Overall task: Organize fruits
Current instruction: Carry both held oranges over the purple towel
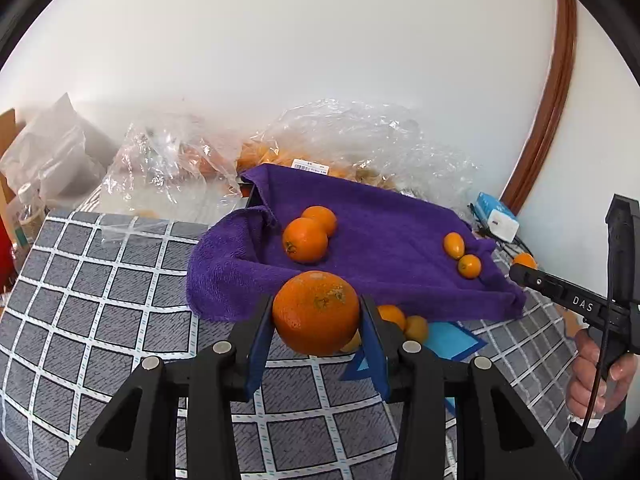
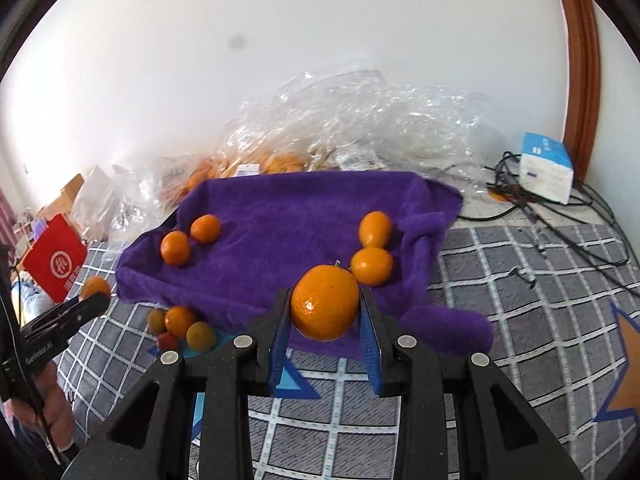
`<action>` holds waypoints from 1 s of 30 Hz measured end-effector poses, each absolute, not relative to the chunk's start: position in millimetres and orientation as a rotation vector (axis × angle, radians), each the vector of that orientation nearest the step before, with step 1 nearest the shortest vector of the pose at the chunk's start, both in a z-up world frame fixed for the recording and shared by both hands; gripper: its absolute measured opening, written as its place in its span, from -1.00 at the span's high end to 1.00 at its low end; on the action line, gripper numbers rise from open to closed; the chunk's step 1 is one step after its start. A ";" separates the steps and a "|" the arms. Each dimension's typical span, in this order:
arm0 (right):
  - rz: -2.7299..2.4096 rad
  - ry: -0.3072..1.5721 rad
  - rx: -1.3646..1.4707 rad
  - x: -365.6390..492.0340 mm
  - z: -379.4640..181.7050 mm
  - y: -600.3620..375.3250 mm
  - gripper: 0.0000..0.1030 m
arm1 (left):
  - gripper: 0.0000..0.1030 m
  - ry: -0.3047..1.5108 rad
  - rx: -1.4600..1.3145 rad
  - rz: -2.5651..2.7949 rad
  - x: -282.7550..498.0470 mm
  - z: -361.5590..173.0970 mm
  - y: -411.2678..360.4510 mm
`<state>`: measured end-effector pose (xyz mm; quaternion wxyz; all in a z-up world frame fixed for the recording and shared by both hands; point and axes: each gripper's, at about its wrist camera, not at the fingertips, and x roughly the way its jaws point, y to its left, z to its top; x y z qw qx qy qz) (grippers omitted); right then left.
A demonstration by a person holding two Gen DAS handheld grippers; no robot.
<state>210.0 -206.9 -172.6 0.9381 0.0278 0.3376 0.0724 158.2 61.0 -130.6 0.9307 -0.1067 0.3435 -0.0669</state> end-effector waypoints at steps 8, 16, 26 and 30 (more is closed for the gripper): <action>0.128 0.713 0.026 239.7 -149.7 -215.2 0.37 | 0.23 0.663 -0.227 -0.125 171.8 -84.0 55.7; 0.127 0.805 0.054 260.1 -189.1 -214.3 0.37 | 0.23 0.665 -0.224 -0.120 212.5 -75.0 32.2; 0.132 0.863 0.089 269.0 -207.9 -221.6 0.37 | 0.23 0.744 -0.204 -0.086 246.3 -130.4 2.7; 0.110 0.853 0.073 267.8 -208.2 -216.6 0.36 | 0.23 0.752 -0.184 -0.074 247.4 -142.9 3.4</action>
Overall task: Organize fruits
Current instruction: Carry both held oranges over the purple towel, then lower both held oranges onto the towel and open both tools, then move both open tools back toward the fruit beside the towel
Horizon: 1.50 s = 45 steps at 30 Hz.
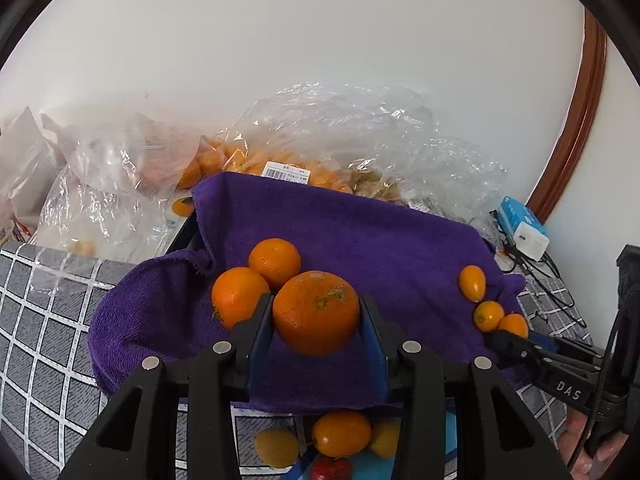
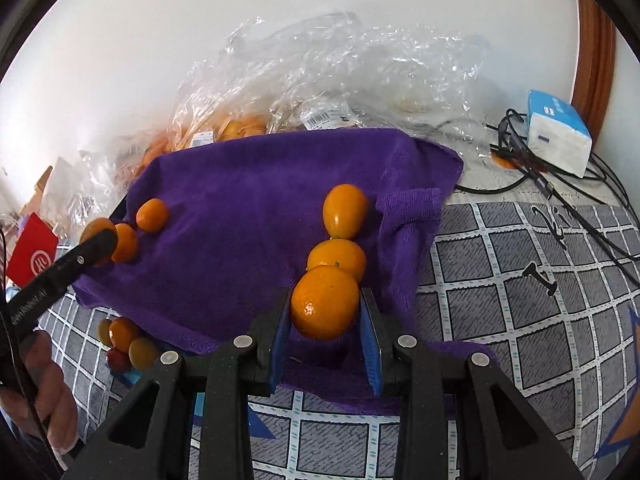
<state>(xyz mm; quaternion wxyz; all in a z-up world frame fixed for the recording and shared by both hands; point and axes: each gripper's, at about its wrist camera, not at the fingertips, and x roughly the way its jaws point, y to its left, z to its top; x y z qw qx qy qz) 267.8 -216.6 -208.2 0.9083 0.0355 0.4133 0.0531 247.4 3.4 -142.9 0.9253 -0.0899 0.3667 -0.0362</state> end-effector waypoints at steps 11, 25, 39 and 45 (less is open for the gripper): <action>0.097 0.824 0.065 266.7 -208.6 -216.6 0.36 | 0.23 0.757 -0.172 -0.066 249.3 -158.5 4.5; 0.073 0.729 0.050 251.4 -194.4 -220.1 0.10 | 0.23 0.764 -0.200 -0.079 251.2 -163.3 6.4; 0.044 0.652 -0.006 236.7 -185.3 -208.2 0.10 | -0.02 0.683 -0.209 -0.103 237.0 -142.7 10.7; 0.036 0.690 0.091 236.8 -180.7 -223.1 0.10 | -0.02 0.647 -0.218 -0.098 231.6 -129.4 14.8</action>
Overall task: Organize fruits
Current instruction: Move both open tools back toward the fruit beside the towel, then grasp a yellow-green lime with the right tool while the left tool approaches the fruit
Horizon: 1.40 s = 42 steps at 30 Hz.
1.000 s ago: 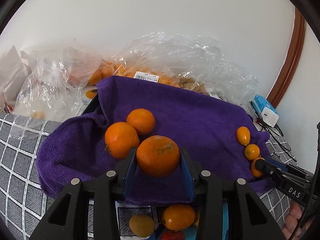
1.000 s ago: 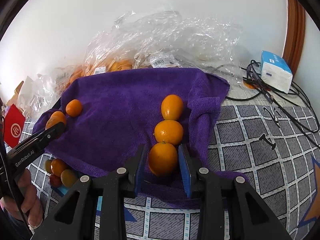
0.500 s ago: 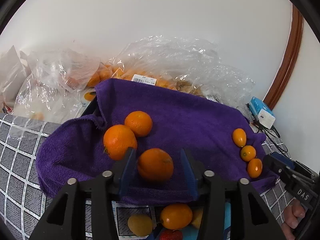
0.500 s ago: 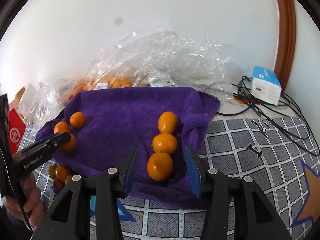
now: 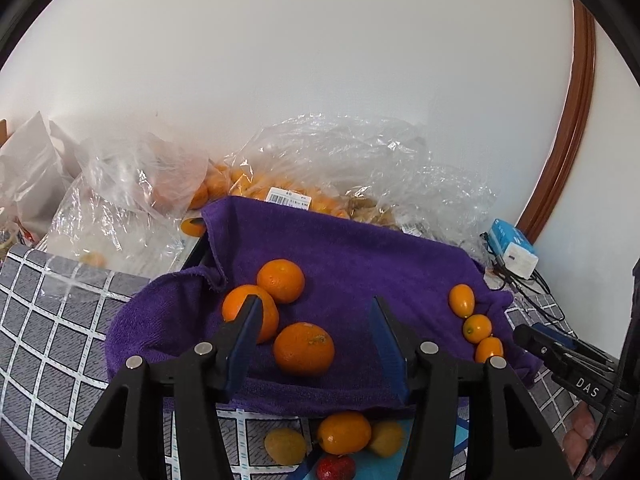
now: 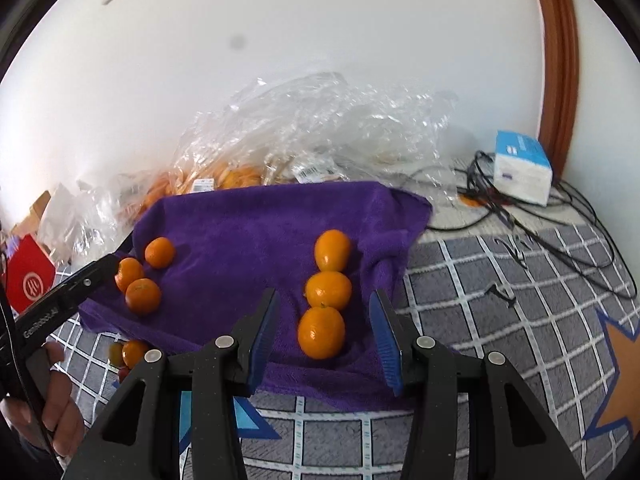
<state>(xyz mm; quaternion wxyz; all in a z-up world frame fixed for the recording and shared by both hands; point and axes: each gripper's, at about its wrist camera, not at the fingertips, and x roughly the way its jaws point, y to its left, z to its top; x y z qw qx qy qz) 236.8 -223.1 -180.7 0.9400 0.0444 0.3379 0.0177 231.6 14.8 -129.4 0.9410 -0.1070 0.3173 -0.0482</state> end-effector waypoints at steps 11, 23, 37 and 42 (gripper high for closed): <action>0.007 0.716 0.111 191.3 -159.2 -218.0 0.10 | -0.02 0.579 -0.220 -0.108 218.4 -98.8 19.5; 0.110 0.763 0.022 177.9 -174.4 -168.1 0.11 | -0.01 0.685 -0.178 0.009 178.0 -98.3 82.9; 0.216 0.888 -0.091 218.5 -222.7 -88.8 0.21 | -0.01 0.809 -0.283 -0.027 156.3 -154.6 117.7; 0.223 0.902 -0.120 225.3 -235.1 -81.4 0.31 | -0.01 0.835 -0.268 -0.015 157.0 -160.0 113.0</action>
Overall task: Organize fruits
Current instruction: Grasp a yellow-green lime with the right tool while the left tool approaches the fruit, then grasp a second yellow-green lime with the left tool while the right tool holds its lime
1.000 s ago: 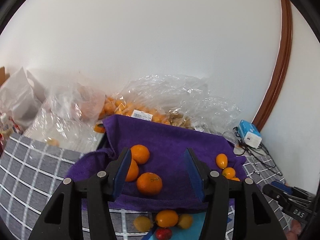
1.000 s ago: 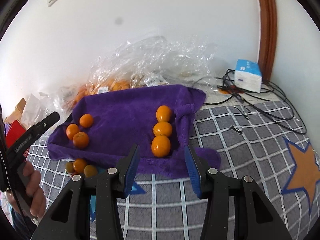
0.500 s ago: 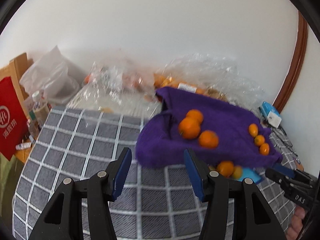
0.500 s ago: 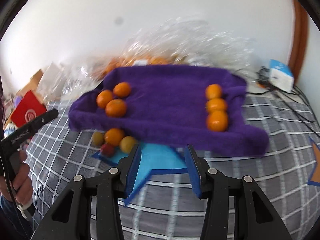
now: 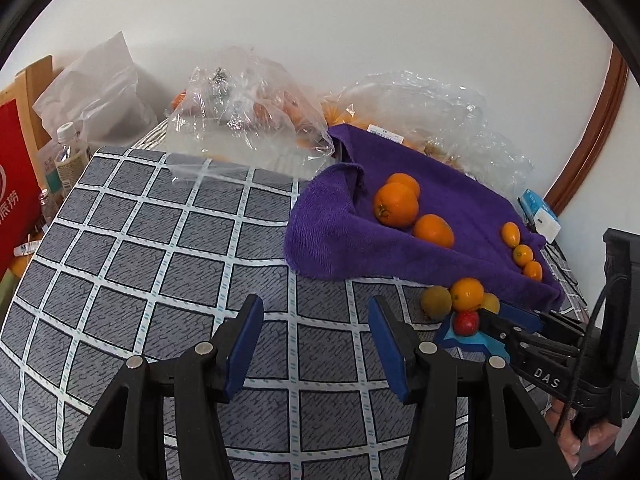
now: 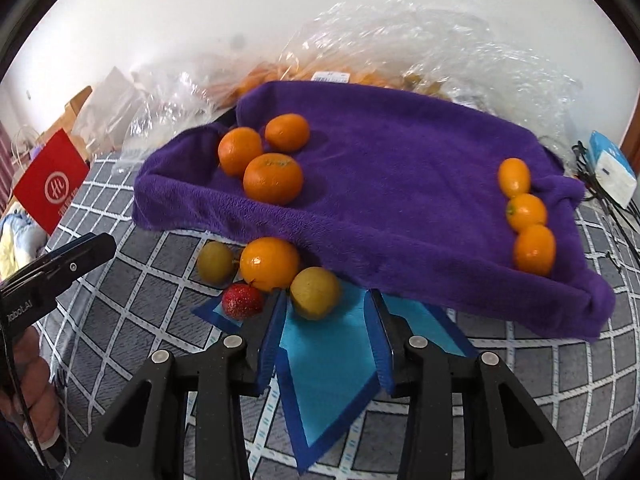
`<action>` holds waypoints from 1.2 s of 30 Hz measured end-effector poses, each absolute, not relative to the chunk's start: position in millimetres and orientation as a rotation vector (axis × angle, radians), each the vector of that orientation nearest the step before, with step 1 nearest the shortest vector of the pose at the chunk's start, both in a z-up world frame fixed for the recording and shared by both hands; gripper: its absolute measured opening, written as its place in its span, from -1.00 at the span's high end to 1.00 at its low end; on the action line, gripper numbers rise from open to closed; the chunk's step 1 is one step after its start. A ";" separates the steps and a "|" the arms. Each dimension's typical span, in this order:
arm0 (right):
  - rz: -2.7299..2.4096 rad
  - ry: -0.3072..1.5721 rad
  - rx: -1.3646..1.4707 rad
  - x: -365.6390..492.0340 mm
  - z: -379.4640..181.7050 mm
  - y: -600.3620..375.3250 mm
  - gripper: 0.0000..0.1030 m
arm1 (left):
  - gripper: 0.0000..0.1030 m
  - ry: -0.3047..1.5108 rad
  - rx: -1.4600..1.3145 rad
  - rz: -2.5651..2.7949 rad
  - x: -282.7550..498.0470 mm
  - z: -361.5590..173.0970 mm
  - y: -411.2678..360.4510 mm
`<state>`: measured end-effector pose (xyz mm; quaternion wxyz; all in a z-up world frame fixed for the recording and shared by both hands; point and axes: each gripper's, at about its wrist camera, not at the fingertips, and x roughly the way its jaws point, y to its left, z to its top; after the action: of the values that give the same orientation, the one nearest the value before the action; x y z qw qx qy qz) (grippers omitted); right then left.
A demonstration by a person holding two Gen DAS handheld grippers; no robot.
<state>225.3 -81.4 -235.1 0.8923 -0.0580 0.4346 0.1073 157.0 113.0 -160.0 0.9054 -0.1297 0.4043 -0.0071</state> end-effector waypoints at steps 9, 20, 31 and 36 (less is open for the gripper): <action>0.197 0.833 -0.092 211.9 -220.1 -99.9 0.46 | 0.00 0.836 -0.234 0.001 157.0 -160.3 108.5; 0.087 0.842 -0.089 202.0 -214.4 -172.4 0.46 | 0.00 0.843 -0.169 0.013 159.5 -164.8 99.2; 0.127 0.827 -0.048 198.6 -229.3 -186.0 0.46 | 0.01 0.888 -0.198 -0.016 164.5 -172.7 102.8; 0.127 0.834 0.007 197.7 -229.3 -191.8 0.46 | 0.01 0.894 -0.195 -0.039 164.6 -173.5 101.1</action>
<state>197.7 -191.8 -229.3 0.9124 0.0035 0.4047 0.0614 164.6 101.1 -173.5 0.8969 -0.0941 0.4316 -0.0188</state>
